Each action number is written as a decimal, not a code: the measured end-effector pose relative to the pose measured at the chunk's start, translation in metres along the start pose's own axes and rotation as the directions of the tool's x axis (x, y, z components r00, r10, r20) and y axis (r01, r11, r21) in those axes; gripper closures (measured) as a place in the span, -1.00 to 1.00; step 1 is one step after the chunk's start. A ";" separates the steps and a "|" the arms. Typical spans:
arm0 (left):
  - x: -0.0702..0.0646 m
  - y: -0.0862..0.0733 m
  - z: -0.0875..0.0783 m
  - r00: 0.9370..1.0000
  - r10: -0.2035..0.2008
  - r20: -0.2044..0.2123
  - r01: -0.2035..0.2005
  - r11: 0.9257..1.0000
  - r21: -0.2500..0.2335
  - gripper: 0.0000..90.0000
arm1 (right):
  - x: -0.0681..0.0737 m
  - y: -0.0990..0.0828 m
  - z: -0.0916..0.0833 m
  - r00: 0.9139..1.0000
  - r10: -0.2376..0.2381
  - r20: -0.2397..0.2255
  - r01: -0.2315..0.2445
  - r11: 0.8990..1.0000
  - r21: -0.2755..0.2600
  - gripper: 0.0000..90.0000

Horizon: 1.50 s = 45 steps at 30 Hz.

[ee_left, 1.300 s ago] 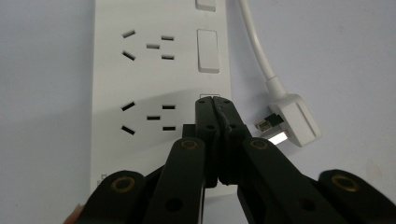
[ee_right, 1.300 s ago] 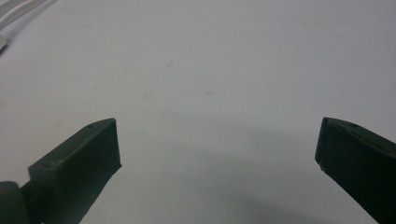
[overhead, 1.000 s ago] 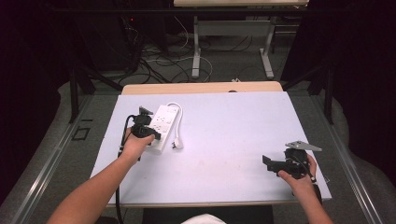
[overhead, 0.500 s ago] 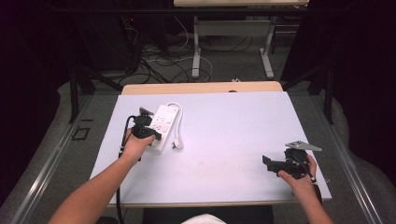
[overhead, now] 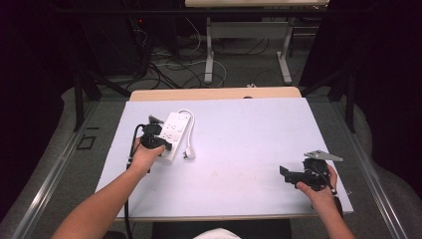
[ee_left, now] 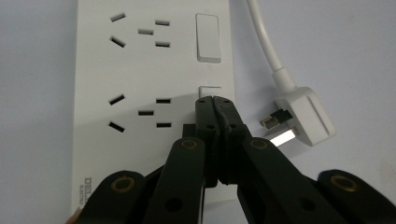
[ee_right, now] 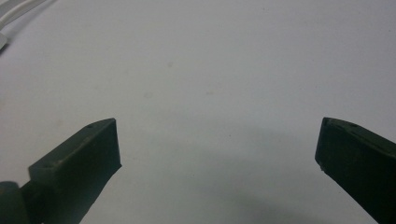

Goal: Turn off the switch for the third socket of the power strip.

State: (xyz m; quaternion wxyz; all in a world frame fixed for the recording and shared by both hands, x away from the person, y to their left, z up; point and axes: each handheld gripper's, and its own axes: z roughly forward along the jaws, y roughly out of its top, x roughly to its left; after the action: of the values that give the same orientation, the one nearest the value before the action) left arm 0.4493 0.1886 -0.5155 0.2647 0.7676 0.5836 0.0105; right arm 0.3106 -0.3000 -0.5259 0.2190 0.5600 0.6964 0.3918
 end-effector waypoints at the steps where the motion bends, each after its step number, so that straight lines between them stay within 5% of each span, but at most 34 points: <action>1: 0.000 0.000 0.000 1.000 -0.002 0.001 0.002 1.000 -0.002 1.00 | 0.000 0.000 0.000 1.000 0.001 0.000 -0.001 1.000 0.000 -1.00; 12: 0.002 0.000 0.000 0.999 -0.027 0.021 0.027 1.000 -0.011 1.00 | -0.001 0.000 0.000 1.000 -0.003 -0.001 0.003 1.000 0.004 -1.00; 45: -0.002 0.000 -0.017 1.000 0.009 0.018 -0.008 0.999 -0.050 0.94 | 0.001 0.000 0.002 1.000 0.002 -0.009 -0.001 1.000 0.007 -1.00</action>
State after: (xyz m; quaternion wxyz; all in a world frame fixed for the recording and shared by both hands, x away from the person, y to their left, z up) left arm 0.4429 0.1937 -0.5010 0.2891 0.7634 0.5773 0.0190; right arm 0.3121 -0.2980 -0.5269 0.2135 0.5595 0.6983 0.3921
